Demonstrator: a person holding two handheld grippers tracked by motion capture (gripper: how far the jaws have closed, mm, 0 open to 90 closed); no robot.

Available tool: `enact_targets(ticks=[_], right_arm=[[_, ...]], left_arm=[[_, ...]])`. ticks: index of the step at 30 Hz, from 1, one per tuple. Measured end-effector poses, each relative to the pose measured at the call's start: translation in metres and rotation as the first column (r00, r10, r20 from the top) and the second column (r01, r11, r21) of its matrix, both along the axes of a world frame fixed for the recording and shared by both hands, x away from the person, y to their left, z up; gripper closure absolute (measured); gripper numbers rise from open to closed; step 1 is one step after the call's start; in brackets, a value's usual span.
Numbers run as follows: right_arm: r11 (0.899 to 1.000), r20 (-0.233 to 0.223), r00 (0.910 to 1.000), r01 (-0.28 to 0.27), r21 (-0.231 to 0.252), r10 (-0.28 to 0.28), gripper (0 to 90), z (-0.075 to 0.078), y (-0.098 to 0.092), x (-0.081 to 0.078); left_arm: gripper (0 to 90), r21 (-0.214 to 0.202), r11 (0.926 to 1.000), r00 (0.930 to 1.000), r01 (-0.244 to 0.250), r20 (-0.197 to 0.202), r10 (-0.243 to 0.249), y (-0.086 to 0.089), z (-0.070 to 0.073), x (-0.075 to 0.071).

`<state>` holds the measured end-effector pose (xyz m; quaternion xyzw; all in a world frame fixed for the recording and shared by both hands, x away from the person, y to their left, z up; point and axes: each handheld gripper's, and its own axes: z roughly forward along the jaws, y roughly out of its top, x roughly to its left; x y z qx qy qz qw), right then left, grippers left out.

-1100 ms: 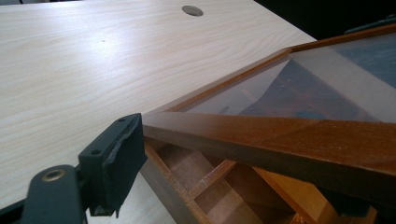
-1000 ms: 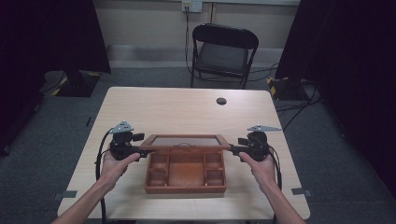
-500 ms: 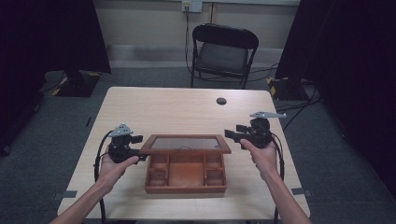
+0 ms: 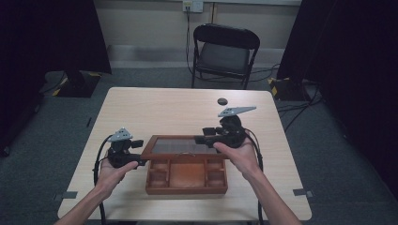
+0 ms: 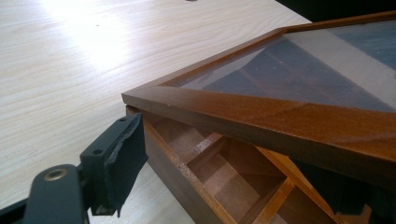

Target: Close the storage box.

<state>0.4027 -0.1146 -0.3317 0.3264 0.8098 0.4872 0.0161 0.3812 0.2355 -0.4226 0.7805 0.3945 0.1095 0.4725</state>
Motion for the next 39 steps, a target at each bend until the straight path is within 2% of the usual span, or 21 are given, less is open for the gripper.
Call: enact_targets(ticks=[2, 6, 10, 11, 17, 19, 20, 28, 32, 35, 39], right_arm=[[0.999, -0.013, 0.9988, -0.046, 0.003, 0.046, 55.0, -0.002, 0.009, -0.003], [0.995, -0.029, 0.9945, -0.101, 0.017, 0.101, 66.5, -0.003, 0.016, -0.009], [0.991, -0.032, 0.9905, -0.133, 0.023, 0.134, 72.8, -0.003, 0.017, -0.010], [0.988, -0.041, 0.9870, -0.154, 0.024, 0.155, 74.8, -0.006, 0.018, -0.011], [0.977, -0.074, 0.9746, -0.211, 0.012, 0.211, 76.1, -0.012, 0.024, -0.012], [0.976, -0.079, 0.9729, -0.218, 0.004, 0.218, 76.8, -0.014, 0.026, -0.012], [0.975, -0.083, 0.9718, -0.221, 0.003, 0.220, 76.9, -0.015, 0.027, -0.012], [0.967, -0.110, 0.9612, -0.252, 0.026, 0.253, 80.4, -0.019, 0.027, -0.009], [0.966, -0.098, 0.9614, -0.257, 0.017, 0.257, 80.9, -0.019, 0.027, -0.010], [0.966, -0.107, 0.9601, -0.258, 0.015, 0.258, 81.0, -0.019, 0.027, -0.009], [0.969, -0.098, 0.9641, -0.248, 0.004, 0.247, 81.0, -0.020, 0.028, -0.009]], left_arm=[[18.6, -0.002, 1.0000, 1.0000, 0.001, 0.000, -0.001, 0.000, 0.000, -0.001], [18.3, -0.012, 0.9999, 1.0000, 0.004, -0.003, -0.004, 0.000, -0.001, -0.001], [19.1, -0.017, 0.9998, 1.0000, -0.001, -0.008, 0.001, -0.001, -0.002, -0.002], [19.5, -0.012, 0.9999, 1.0000, 0.005, -0.005, -0.005, -0.001, -0.003, -0.003], [19.2, -0.025, 0.9997, 0.9999, 0.003, -0.012, -0.003, -0.001, -0.003, -0.002], [19.2, -0.029, 0.9996, 0.9999, 0.001, -0.012, -0.002, -0.001, -0.003, -0.002], [19.2, -0.018, 0.9998, 0.9999, 0.007, -0.013, -0.007, -0.001, -0.003, -0.002], [18.8, -0.028, 0.9995, 0.9998, 0.012, -0.015, -0.012, -0.001, -0.005, -0.002], [19.0, -0.020, 0.9998, 0.9998, 0.007, -0.020, -0.007, 0.000, -0.005, -0.001], [19.3, -0.017, 0.9998, 0.9997, 0.005, -0.024, -0.005, -0.001, -0.006, -0.001], [19.8, -0.009, 0.9999, 0.9996, -0.006, -0.029, 0.006, 0.001, -0.007, 0.002]])
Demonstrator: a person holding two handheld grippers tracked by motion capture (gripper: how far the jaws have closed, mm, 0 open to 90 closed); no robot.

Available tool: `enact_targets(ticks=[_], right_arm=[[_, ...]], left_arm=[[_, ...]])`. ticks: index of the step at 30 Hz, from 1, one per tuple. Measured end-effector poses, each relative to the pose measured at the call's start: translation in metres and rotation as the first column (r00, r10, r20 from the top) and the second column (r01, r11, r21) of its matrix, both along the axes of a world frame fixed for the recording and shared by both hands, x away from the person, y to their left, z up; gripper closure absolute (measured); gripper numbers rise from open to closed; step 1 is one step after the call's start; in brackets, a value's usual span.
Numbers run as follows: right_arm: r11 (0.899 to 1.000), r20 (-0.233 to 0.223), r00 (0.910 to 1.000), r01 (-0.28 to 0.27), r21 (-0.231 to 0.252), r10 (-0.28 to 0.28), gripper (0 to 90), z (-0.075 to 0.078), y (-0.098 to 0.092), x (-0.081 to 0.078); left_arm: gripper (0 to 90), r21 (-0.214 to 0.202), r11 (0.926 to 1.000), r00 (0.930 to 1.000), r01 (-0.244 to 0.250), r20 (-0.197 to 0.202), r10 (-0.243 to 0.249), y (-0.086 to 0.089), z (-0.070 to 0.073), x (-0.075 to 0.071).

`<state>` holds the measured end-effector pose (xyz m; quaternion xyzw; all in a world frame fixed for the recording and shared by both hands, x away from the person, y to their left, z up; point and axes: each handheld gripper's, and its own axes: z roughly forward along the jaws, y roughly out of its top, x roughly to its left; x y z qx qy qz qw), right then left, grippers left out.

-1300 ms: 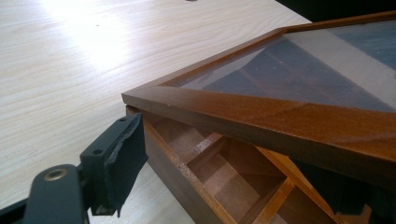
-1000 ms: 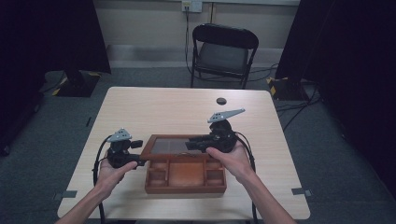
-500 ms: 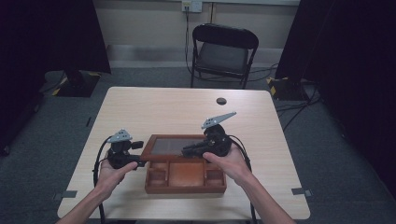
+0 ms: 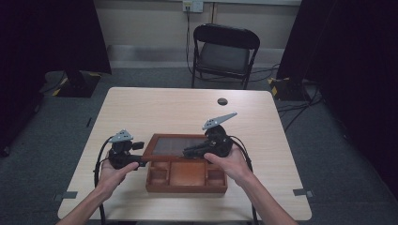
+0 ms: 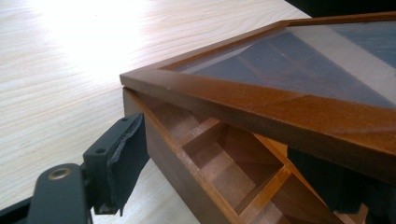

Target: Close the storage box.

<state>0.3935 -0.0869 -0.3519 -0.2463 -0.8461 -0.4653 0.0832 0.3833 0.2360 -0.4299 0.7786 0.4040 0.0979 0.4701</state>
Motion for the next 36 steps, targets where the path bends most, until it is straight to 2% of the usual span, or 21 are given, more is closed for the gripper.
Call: enact_targets(ticks=[2, 5, 13, 25, 28, 36], right_arm=[[1.000, 0.007, 1.0000, 0.004, -0.007, -0.004, 81.1, -0.001, 0.001, 0.000], [1.000, 0.017, 0.9998, 0.005, -0.008, -0.005, 81.3, -0.002, 0.001, 0.001], [0.999, 0.023, 0.9992, 0.033, -0.030, -0.032, 81.2, -0.007, -0.001, 0.004], [0.998, 0.026, 0.9993, 0.028, -0.053, -0.027, 81.2, -0.012, 0.000, 0.000], [0.998, 0.023, 0.9995, 0.025, -0.060, -0.024, 81.2, -0.013, 0.000, -0.001], [0.997, 0.019, 0.9996, 0.021, -0.071, -0.020, 81.2, -0.018, 0.001, -0.004]], left_arm=[[19.9, -0.013, 0.9999, 0.9999, -0.006, -0.011, 0.006, 0.001, -0.001, 0.001], [20.1, 0.001, 1.0000, 1.0000, -0.004, -0.009, 0.004, 0.002, -0.001, 0.003], [20.1, -0.004, 0.9999, 0.9999, -0.010, -0.013, 0.010, 0.005, -0.002, 0.005], [20.2, 0.017, 0.9997, 0.9997, -0.016, -0.018, 0.016, 0.013, -0.006, 0.009], [20.2, 0.033, 0.9991, 0.9994, -0.027, -0.022, 0.027, 0.016, -0.006, 0.011], [20.3, 0.032, 0.9981, 0.9983, -0.052, -0.023, 0.053, 0.025, -0.006, 0.014]])
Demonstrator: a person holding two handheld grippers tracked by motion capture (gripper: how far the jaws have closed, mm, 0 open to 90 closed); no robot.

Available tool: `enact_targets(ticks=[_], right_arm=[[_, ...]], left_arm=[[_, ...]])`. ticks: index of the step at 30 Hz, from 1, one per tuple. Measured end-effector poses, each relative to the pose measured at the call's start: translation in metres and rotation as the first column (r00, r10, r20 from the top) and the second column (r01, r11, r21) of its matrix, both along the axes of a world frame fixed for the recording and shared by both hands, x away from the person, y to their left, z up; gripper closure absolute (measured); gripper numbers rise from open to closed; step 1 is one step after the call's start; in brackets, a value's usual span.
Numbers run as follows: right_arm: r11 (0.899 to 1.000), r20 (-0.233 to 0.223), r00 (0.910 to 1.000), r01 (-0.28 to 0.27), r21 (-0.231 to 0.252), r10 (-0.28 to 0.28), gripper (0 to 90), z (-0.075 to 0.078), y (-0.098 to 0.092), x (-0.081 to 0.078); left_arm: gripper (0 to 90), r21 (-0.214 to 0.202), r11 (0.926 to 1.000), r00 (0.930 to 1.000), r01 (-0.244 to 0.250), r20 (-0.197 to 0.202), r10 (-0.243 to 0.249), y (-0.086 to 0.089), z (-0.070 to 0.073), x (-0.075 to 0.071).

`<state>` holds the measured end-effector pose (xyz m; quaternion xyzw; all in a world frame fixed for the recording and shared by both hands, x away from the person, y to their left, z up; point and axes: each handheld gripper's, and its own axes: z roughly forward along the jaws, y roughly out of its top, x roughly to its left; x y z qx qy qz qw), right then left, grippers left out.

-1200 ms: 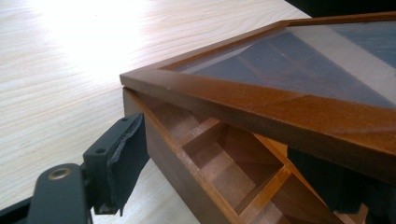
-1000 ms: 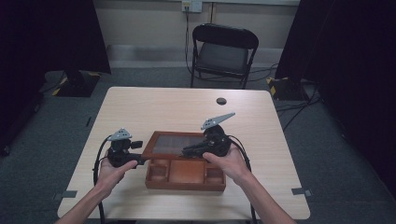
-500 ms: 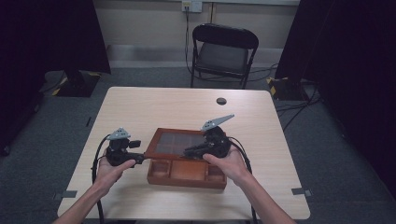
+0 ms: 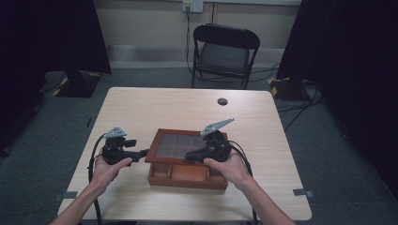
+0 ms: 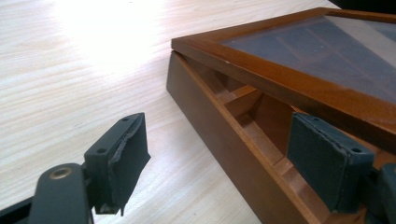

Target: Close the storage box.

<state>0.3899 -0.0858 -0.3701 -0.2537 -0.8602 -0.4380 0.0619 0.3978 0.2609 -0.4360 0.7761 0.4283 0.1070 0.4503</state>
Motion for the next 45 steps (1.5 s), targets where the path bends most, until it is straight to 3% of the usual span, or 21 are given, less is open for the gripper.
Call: enact_targets(ticks=[22, 32, 45], right_arm=[[0.997, -0.031, 0.9991, -0.029, -0.068, 0.027, 80.9, -0.028, 0.003, -0.009], [0.996, -0.026, 0.9988, -0.044, -0.081, 0.042, 81.1, -0.033, 0.004, -0.010], [0.991, -0.054, 0.9974, -0.054, -0.118, 0.048, 81.1, -0.045, 0.009, -0.011]], left_arm=[[20.3, 0.001, 1.0000, 1.0000, 0.000, -0.002, 0.000, 0.002, 0.001, 0.000], [20.4, 0.015, 0.9998, 0.9999, 0.010, -0.010, -0.009, -0.001, -0.001, 0.000], [20.4, 0.019, 0.9997, 0.9998, 0.016, -0.014, -0.015, -0.002, -0.002, 0.001]])
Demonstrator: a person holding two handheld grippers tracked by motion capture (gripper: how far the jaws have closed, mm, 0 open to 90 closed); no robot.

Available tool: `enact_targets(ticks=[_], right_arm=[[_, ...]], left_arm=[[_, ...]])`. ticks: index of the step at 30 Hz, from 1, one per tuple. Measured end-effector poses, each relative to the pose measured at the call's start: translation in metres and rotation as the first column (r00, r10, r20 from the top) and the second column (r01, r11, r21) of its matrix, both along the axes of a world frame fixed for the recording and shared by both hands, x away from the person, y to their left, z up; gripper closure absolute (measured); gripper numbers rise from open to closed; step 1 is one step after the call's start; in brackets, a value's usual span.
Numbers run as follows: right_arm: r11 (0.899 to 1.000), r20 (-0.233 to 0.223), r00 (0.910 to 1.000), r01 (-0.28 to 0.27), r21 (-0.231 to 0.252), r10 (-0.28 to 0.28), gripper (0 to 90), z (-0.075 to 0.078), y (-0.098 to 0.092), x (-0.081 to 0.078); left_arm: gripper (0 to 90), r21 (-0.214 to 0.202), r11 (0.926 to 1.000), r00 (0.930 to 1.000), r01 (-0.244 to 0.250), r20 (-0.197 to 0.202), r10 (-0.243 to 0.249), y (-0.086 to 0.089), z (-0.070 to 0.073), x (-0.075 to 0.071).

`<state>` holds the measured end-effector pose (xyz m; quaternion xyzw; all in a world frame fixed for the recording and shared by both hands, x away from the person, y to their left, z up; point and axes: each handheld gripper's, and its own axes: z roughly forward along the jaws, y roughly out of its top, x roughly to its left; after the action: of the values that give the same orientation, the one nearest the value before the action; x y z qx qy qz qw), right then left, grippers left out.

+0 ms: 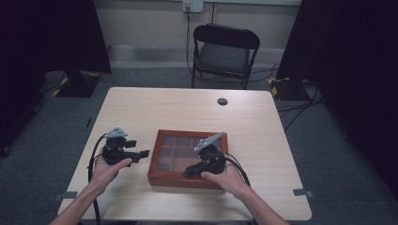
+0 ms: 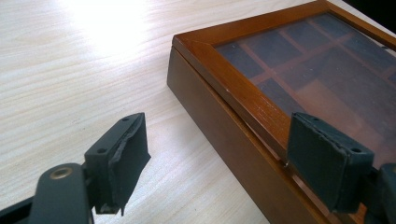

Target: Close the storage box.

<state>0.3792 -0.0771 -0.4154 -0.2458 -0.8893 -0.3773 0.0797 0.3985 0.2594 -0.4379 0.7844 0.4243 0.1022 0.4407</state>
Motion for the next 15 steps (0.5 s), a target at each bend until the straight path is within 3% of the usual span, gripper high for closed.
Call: enact_targets(ticks=[15], right_arm=[[1.000, -0.026, 0.9996, -0.007, -0.028, 0.006, 81.2, -0.0107, 0.0032, 0.0010]], left_arm=[[20.4, 0.000, 1.0000, 0.9999, 0.000, -0.015, 0.000, -0.0016, -0.0017, 0.0006]])
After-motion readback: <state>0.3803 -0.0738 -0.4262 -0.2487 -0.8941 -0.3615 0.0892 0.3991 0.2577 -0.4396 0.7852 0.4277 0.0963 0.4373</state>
